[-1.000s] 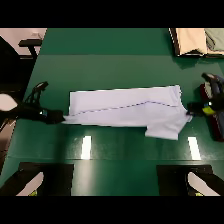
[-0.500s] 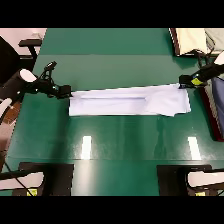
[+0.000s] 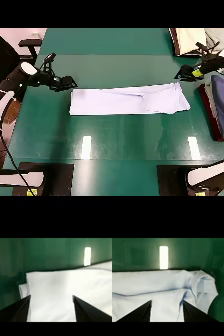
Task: Fold the shirts.
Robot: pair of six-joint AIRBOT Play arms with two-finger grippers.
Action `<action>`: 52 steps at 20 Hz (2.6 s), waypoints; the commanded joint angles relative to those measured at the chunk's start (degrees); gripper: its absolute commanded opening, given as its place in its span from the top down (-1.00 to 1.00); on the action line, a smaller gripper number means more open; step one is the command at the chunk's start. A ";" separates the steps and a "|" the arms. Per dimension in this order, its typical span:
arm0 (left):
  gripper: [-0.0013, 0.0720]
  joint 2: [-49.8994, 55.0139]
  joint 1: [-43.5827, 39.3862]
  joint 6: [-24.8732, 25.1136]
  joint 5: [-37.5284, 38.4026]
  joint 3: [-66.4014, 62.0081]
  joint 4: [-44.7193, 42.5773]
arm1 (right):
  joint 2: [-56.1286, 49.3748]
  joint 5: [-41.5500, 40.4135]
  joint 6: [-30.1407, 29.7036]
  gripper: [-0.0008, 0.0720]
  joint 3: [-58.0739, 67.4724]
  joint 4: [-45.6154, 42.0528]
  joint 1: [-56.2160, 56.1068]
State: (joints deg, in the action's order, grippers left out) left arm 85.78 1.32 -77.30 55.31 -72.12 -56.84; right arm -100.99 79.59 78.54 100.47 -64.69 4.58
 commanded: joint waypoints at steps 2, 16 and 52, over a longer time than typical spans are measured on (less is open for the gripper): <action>0.26 0.11 0.02 -0.22 10.12 -4.33 0.31 | -0.44 8.55 -3.04 -0.30 -1.68 2.23 7.13; 0.90 0.50 -11.41 -1.90 6.29 -4.31 1.97 | -5.77 0.70 -10.75 -0.10 -17.84 17.03 9.51; 0.90 8.20 -7.74 -6.23 16.41 -34.62 -7.54 | 3.96 -6.78 -6.29 0.92 7.72 17.22 -40.76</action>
State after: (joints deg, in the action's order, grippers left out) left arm 99.83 -12.43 -83.90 66.81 -106.61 -59.83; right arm -93.41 78.13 73.36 108.12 -47.53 -28.58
